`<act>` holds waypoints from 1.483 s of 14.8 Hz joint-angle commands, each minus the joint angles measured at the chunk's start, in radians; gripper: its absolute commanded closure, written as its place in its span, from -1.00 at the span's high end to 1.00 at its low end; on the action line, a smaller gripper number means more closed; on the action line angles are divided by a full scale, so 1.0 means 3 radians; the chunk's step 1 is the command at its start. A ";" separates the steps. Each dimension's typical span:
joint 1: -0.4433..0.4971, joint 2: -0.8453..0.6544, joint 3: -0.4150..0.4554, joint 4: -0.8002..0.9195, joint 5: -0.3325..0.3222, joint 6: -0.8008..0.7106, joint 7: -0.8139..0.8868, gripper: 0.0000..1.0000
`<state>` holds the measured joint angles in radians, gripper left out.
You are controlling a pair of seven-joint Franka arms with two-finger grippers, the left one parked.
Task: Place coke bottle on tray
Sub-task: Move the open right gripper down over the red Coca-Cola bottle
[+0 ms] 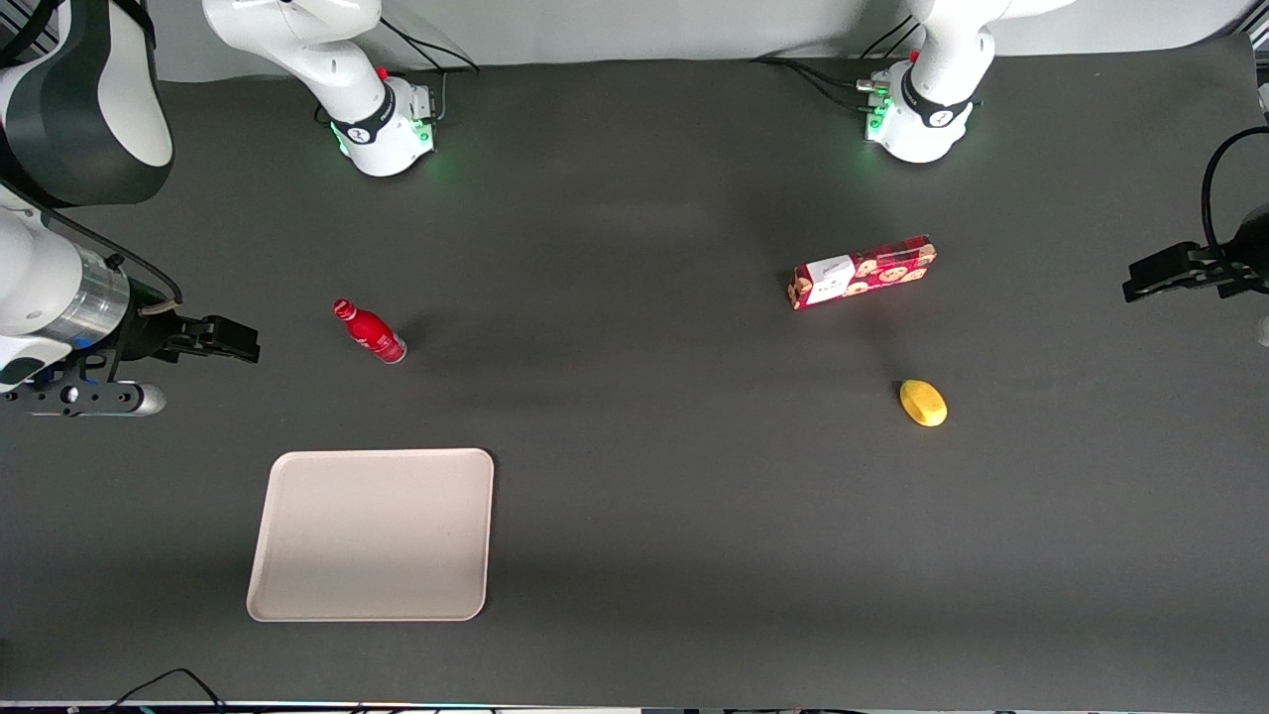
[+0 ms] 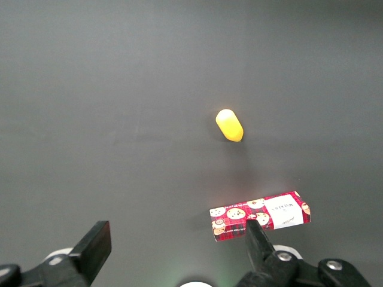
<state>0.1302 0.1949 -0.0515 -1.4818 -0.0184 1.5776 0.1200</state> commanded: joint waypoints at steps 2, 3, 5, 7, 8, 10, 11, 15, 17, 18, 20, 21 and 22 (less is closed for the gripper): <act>-0.0015 0.0041 -0.0002 0.0128 -0.0026 -0.0120 -0.0073 1.00; -0.0020 0.0041 -0.0002 0.0123 -0.0015 -0.0120 -0.0073 1.00; -0.0025 0.0000 -0.0002 0.0092 0.0020 -0.0216 -0.0037 1.00; 0.0001 -0.0081 -0.0002 0.0046 0.0026 -0.0247 -0.0037 1.00; 0.0006 -0.0148 -0.0002 -0.0050 0.0026 -0.0308 -0.0042 1.00; 0.0006 -0.0388 0.0008 -0.0397 0.0026 -0.0314 -0.0042 1.00; 0.0001 -0.0515 0.0028 -0.0571 0.0026 -0.0319 -0.0042 1.00; 0.0001 -0.1067 0.0054 -0.1521 0.0031 0.0047 0.0065 1.00; -0.0005 -0.1288 0.0054 -0.2114 0.0026 0.0573 0.0065 1.00; 0.0001 -0.1339 0.0059 -0.2324 0.0031 0.0778 0.0071 1.00; 0.0001 -0.1299 0.0059 -0.2490 0.0026 0.1030 0.0187 1.00; 0.0016 -0.1263 0.0074 -0.2551 0.0026 0.1152 0.0259 1.00; 0.0011 -0.1238 0.0130 -0.2638 0.0026 0.1326 0.0310 1.00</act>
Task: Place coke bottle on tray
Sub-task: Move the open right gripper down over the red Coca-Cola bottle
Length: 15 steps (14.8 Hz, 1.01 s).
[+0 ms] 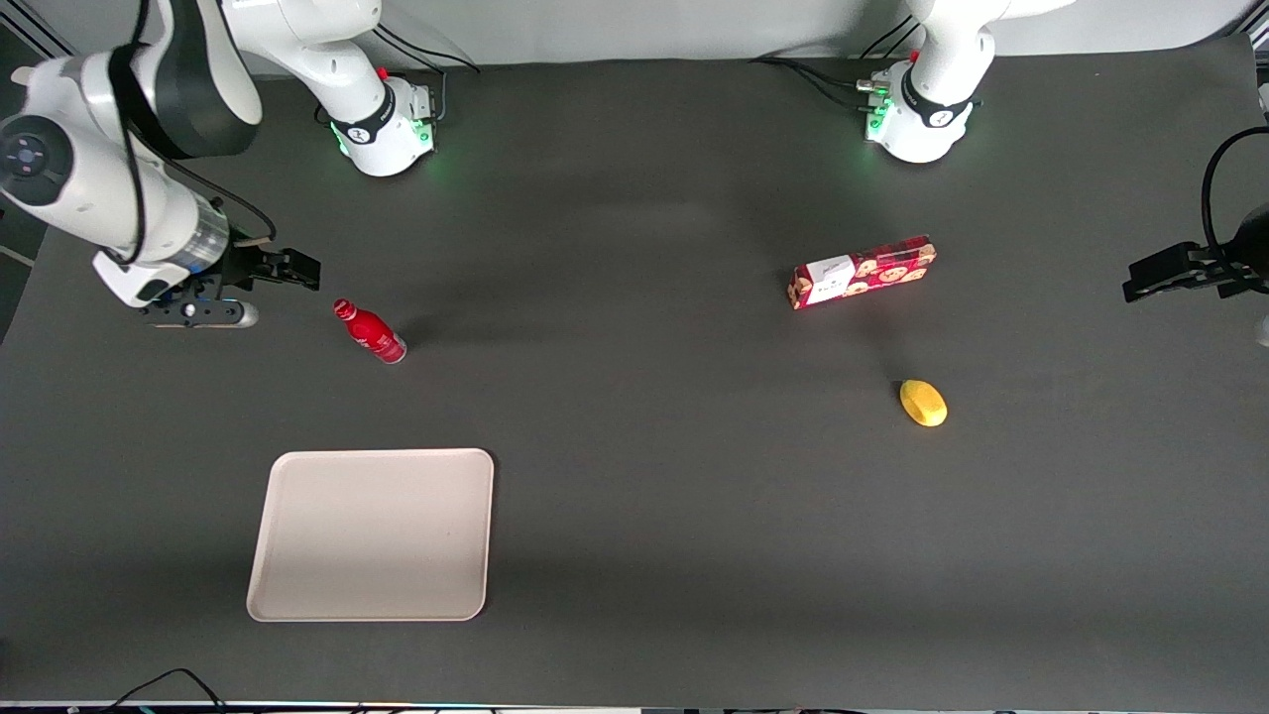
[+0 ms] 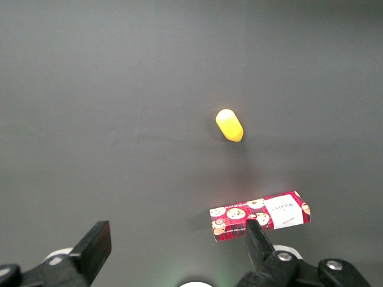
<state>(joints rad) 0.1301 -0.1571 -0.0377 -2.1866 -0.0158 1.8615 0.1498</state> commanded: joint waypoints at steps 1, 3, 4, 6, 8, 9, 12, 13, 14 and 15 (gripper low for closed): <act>0.0006 -0.0044 0.0110 -0.0390 0.0017 0.0528 0.0222 1.00; -0.0004 -0.0013 0.0110 -0.0646 -0.0009 0.0916 0.0222 1.00; -0.0004 0.0007 0.0110 -0.0769 -0.0014 0.1120 0.0222 1.00; -0.0009 0.0094 0.0110 -0.0872 -0.0014 0.1331 0.0222 1.00; -0.0009 0.0104 0.0110 -0.0943 -0.0024 0.1434 0.0222 1.00; -0.0009 0.0104 0.0110 -0.0969 -0.0024 0.1480 0.0222 0.91; -0.0009 0.0104 0.0110 -0.1036 -0.0024 0.1562 0.0227 0.31; -0.0014 0.0104 0.0110 -0.1041 -0.0024 0.1562 0.0227 0.12; -0.0014 0.0099 0.0110 -0.1041 -0.0024 0.1557 0.0222 -0.16; -0.0014 0.0099 0.0110 -0.1041 -0.0024 0.1542 0.0222 -0.48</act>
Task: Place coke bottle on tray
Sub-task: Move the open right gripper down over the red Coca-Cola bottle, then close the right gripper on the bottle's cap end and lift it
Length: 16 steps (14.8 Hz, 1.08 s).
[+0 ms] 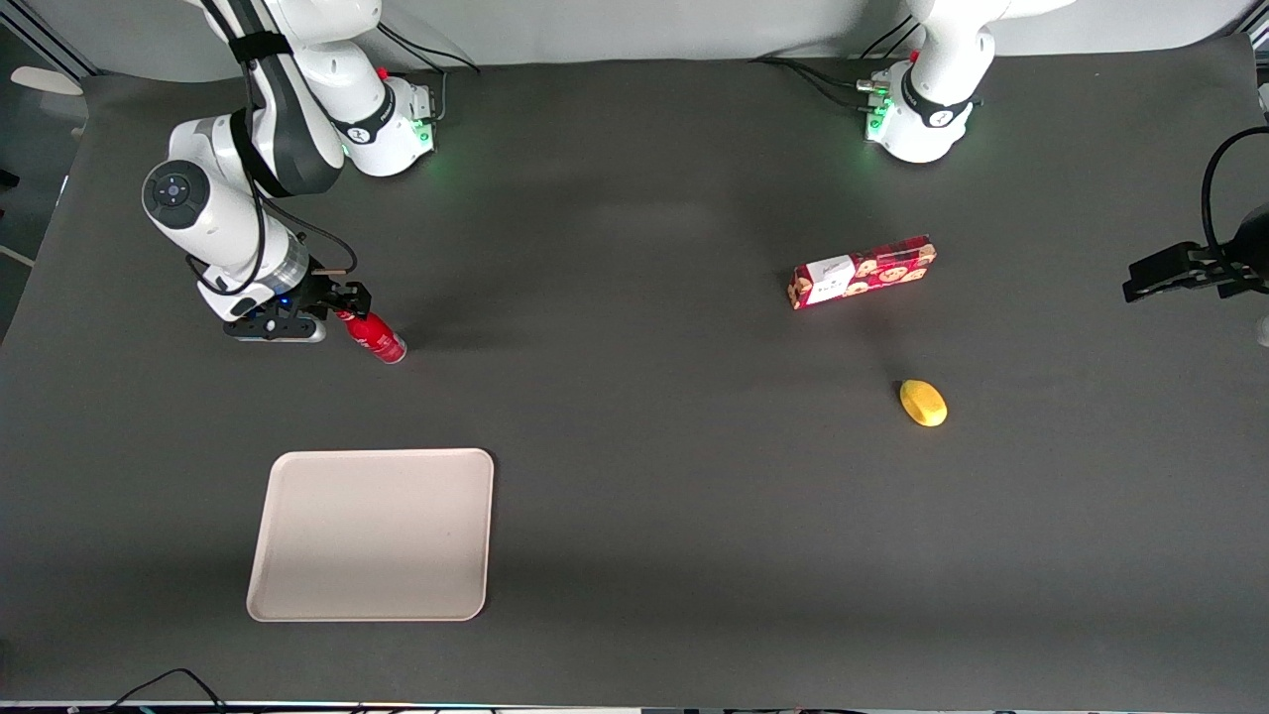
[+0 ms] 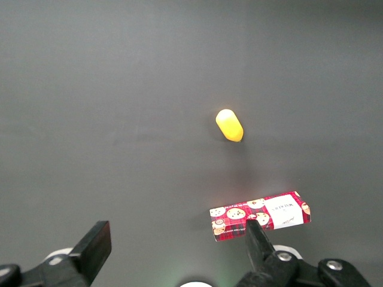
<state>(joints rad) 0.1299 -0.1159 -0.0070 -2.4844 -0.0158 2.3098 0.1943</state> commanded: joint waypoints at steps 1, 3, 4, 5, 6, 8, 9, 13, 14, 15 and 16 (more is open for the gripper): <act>-0.0009 -0.0038 0.0008 -0.0048 -0.0024 0.0042 0.0073 -0.82; -0.0009 -0.0038 0.0008 -0.0043 -0.0024 0.0037 0.0078 -1.00; -0.0009 -0.0043 0.0008 -0.0023 -0.0024 0.0002 0.0068 -1.00; -0.0003 -0.0048 0.0008 0.0028 -0.0024 -0.0100 0.0043 -1.00; -0.0008 -0.0048 0.0008 0.0165 -0.0024 -0.0248 0.0027 -1.00; -0.0009 -0.0064 0.0003 0.0487 -0.0034 -0.0677 -0.0029 -1.00; -0.0009 -0.0064 -0.0017 0.0686 -0.0034 -0.0937 -0.0075 -1.00; -0.0014 0.0018 -0.0038 0.1657 -0.0034 -0.1955 -0.0182 -1.00; -0.0019 0.0074 -0.0038 0.1908 -0.0034 -0.2144 -0.0213 -1.00; -0.0019 0.0125 -0.0038 0.2148 -0.0034 -0.2318 -0.0264 -1.00; -0.0019 0.0217 -0.0048 0.2404 -0.0039 -0.2502 -0.0310 -1.00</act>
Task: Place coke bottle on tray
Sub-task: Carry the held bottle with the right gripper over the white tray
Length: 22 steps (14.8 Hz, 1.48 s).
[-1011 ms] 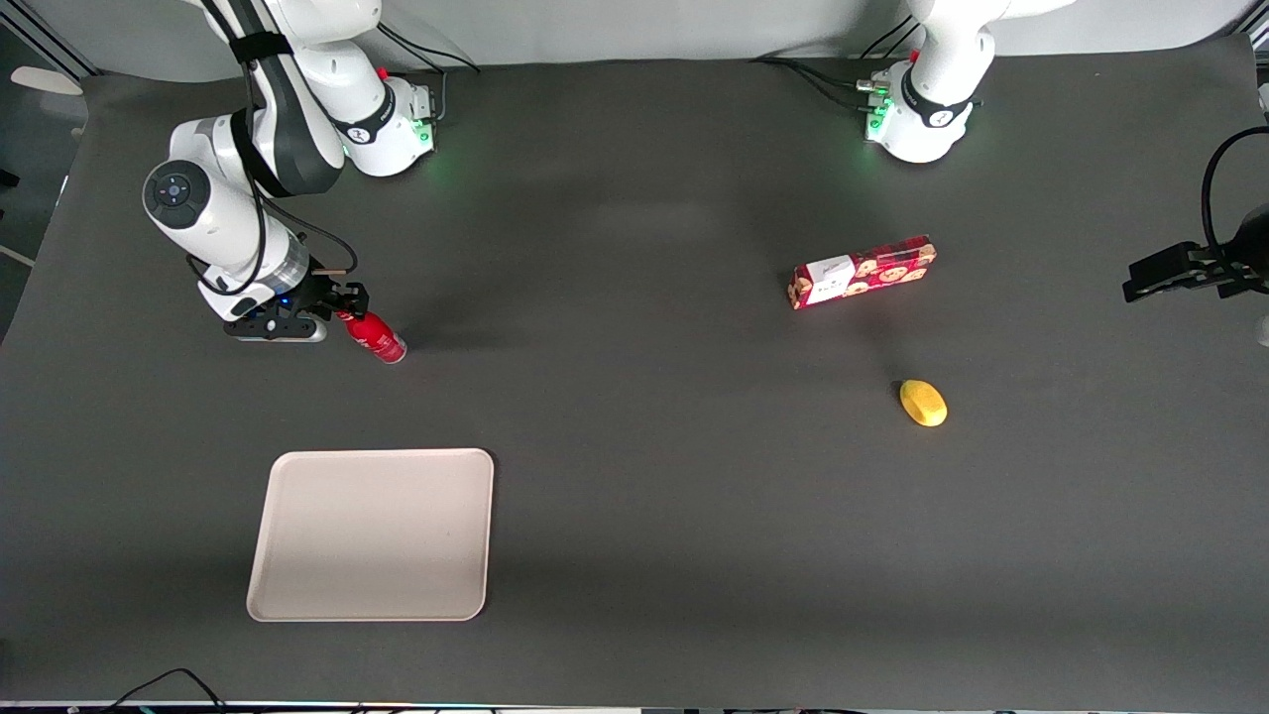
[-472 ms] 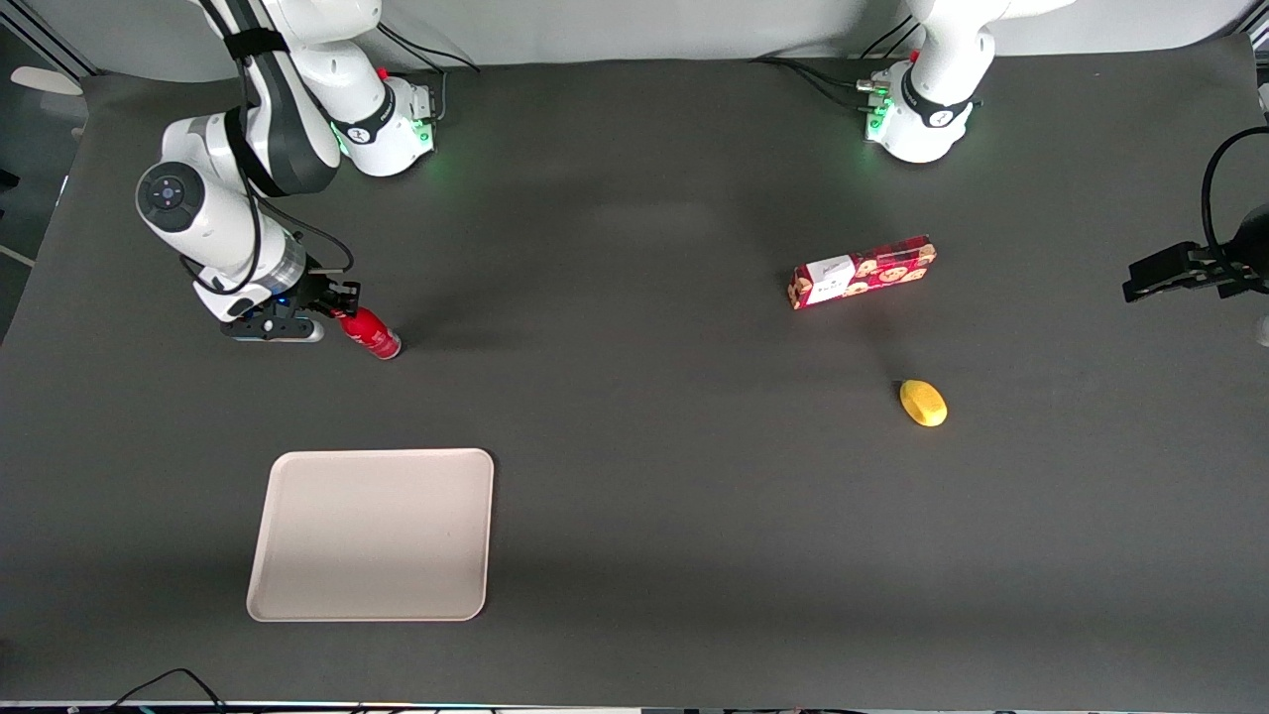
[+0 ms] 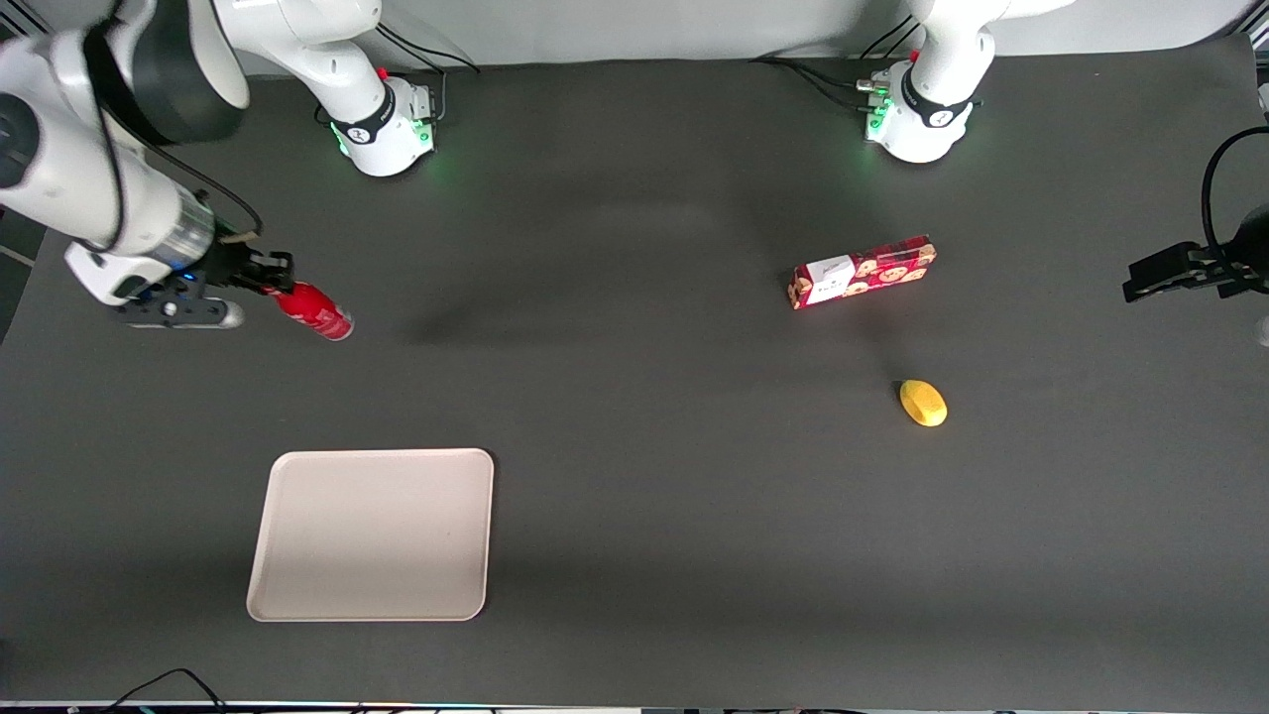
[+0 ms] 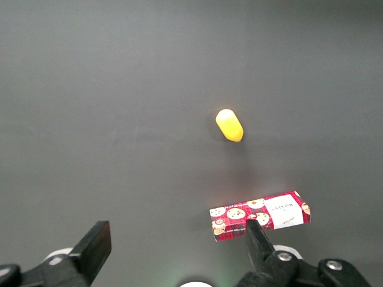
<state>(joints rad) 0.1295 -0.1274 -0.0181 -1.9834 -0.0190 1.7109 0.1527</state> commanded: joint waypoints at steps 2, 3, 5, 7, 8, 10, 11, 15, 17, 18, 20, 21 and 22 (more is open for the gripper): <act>-0.0023 0.0520 -0.0037 0.1281 -0.0196 -0.0727 -0.0410 -1.00; -0.0023 0.0674 -0.0088 0.1547 -0.0284 -0.0773 -0.0553 -1.00; -0.0023 0.1011 -0.0251 0.2043 -0.0290 -0.0850 -0.0865 -1.00; -0.0023 0.1333 -0.0455 0.2382 -0.0269 -0.0851 -0.1198 -1.00; -0.0028 0.1487 -0.0547 0.2484 -0.0264 -0.0805 -0.1310 -1.00; -0.0033 0.1839 -0.0681 0.2658 -0.0147 -0.0596 -0.1419 -1.00; -0.0028 0.1983 -0.0742 0.2659 -0.0060 -0.0438 -0.1419 -1.00; -0.0048 0.2474 -0.0783 0.2638 0.0109 0.0033 -0.1348 -1.00; -0.0043 0.2643 -0.0778 0.2623 0.0130 0.0350 -0.1286 -1.00; -0.0043 0.2720 -0.0783 0.2608 0.0190 0.0447 -0.1251 -1.00; -0.0043 0.2807 -0.0783 0.2603 0.0354 0.0504 -0.1245 -1.00; -0.0043 0.2828 -0.0783 0.2603 0.0375 0.0505 -0.1240 -1.00; -0.0048 0.2828 -0.0783 0.2592 0.0421 0.0505 -0.1225 -1.00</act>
<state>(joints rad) 0.1140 0.7041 -0.2414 -1.2480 0.0620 1.8732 -0.2363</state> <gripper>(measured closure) 0.683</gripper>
